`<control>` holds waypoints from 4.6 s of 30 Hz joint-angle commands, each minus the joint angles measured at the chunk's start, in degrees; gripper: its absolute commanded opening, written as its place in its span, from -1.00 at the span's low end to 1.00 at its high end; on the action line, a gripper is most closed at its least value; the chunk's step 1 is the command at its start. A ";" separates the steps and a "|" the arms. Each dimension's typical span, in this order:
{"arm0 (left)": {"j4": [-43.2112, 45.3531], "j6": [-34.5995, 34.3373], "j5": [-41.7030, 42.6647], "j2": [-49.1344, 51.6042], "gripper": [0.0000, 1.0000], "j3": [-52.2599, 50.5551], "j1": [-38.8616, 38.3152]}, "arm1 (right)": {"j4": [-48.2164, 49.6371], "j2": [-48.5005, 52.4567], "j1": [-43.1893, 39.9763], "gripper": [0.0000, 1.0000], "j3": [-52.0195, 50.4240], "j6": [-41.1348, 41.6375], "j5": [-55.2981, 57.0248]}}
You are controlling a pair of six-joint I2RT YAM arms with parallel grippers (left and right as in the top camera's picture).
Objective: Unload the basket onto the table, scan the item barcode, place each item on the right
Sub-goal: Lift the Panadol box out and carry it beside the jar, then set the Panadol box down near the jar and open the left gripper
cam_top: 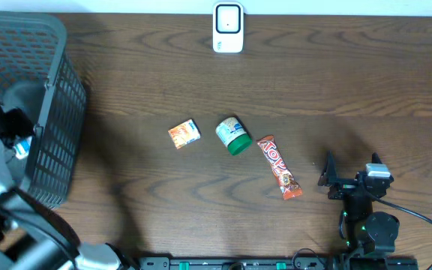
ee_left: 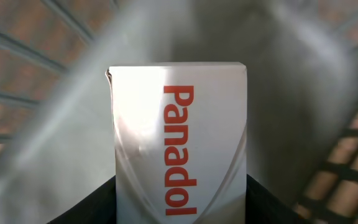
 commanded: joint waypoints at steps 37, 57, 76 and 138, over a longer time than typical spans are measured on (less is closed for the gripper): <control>-13.44 -17.42 40.92 -34.16 0.11 -0.22 -20.63 | -0.24 -0.37 0.46 0.98 -0.07 -0.68 0.13; -13.77 -18.78 14.34 -20.06 0.11 -1.18 -59.54 | -0.24 -0.37 0.46 0.99 -0.07 -0.68 0.11; -10.23 -22.45 -1.11 -6.58 0.11 -1.18 -80.94 | -0.24 -0.37 0.46 0.99 -0.07 -0.68 0.13; -5.27 -19.74 -58.01 18.01 0.11 -1.16 -101.33 | -35.56 -0.37 -8.83 0.98 25.05 8.31 -0.31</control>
